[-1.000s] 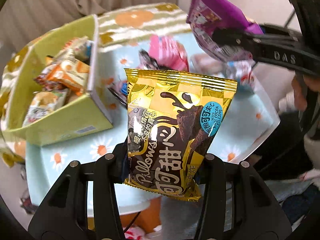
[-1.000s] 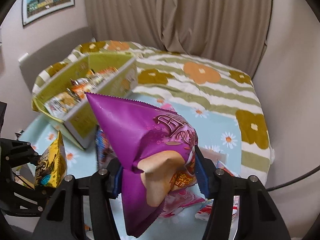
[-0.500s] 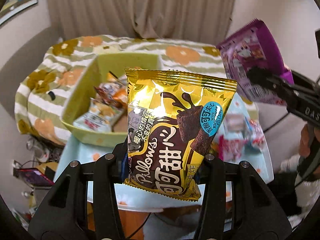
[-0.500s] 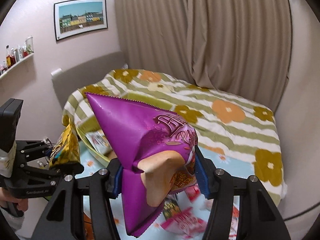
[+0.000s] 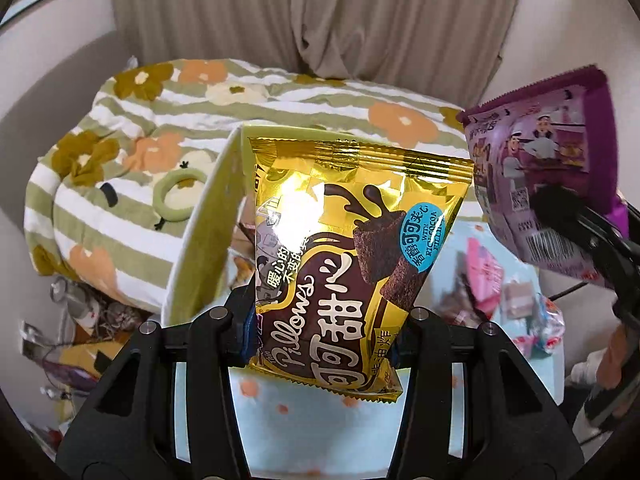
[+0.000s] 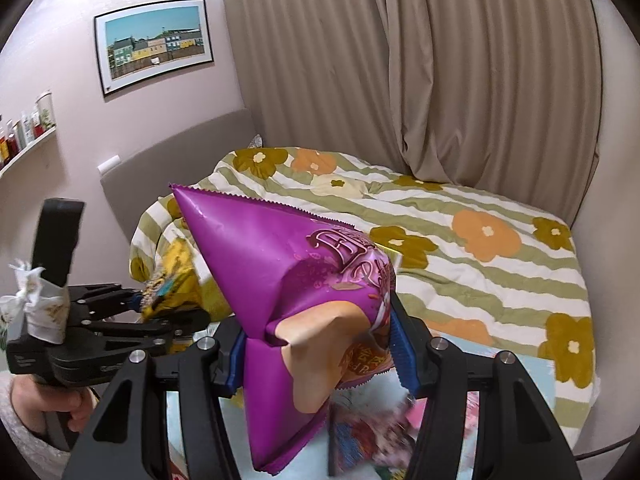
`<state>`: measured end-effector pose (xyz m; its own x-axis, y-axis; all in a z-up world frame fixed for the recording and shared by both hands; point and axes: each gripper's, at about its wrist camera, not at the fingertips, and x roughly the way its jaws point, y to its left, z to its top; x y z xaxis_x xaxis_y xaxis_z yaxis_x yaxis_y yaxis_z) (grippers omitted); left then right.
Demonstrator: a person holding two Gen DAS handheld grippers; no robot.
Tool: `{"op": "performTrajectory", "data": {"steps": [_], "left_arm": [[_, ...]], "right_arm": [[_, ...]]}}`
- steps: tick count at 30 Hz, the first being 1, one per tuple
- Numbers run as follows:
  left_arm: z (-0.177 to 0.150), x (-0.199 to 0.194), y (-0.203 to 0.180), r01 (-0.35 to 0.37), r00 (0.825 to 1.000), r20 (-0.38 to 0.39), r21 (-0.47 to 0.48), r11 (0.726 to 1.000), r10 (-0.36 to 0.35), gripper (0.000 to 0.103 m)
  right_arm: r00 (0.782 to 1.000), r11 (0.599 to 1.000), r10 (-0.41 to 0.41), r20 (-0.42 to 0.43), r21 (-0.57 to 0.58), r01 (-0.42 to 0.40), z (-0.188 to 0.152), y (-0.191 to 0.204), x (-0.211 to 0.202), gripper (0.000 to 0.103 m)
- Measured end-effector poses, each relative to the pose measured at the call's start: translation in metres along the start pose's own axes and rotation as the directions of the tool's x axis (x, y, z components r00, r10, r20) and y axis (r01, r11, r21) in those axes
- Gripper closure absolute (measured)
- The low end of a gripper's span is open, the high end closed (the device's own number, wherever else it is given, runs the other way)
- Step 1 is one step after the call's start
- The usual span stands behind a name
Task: Organize snacks
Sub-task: 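Lift both packets and carry them toward the box, then open both tools to drop the packets into the box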
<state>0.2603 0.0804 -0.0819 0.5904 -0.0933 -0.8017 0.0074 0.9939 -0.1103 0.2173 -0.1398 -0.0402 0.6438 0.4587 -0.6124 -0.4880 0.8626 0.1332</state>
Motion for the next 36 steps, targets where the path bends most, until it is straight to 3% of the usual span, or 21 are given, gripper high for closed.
{"op": "performTrajectory", "data": {"steps": [6, 12, 13, 14, 16, 31, 36], "left_arm": [[0.038, 0.063, 0.029, 0.024, 0.997, -0.067, 0.011, 1.0, -0.023, 0.06], [0.054, 0.108, 0.048, 0.038, 0.992, -0.124, -0.001, 0.999, -0.038, 0.057], [0.055, 0.113, 0.05, 0.036, 0.991, -0.13, 0.005, 0.999, -0.035, 0.047], [0.055, 0.115, 0.05, 0.033, 0.991, -0.132, 0.011, 0.999, -0.031, 0.026], [0.054, 0.116, 0.053, 0.027, 0.993, -0.113, 0.019, 0.999, -0.025, 0.005], [0.029, 0.072, 0.085, 0.036, 0.995, -0.093, -0.062, 0.997, -0.042, 0.005], [0.02, 0.061, 0.091, 0.015, 0.996, -0.083, -0.066, 0.998, -0.021, 0.005]], "right_arm": [[0.999, 0.998, -0.031, -0.036, 0.058, 0.033, 0.016, 0.007, 0.05, 0.049], [0.994, 0.992, -0.062, -0.089, 0.108, 0.071, 0.019, 0.005, 0.086, 0.049], [0.993, 0.991, -0.067, -0.097, 0.113, 0.078, 0.018, 0.005, 0.09, 0.049], [0.992, 0.99, -0.071, -0.104, 0.118, 0.083, 0.019, 0.005, 0.094, 0.049], [0.99, 0.988, -0.073, -0.117, 0.128, 0.088, 0.018, 0.004, 0.099, 0.049], [0.987, 0.97, -0.02, -0.159, 0.237, 0.057, 0.008, 0.009, 0.103, 0.048], [0.982, 0.963, -0.047, -0.182, 0.253, 0.093, -0.002, 0.019, 0.113, 0.046]]}}
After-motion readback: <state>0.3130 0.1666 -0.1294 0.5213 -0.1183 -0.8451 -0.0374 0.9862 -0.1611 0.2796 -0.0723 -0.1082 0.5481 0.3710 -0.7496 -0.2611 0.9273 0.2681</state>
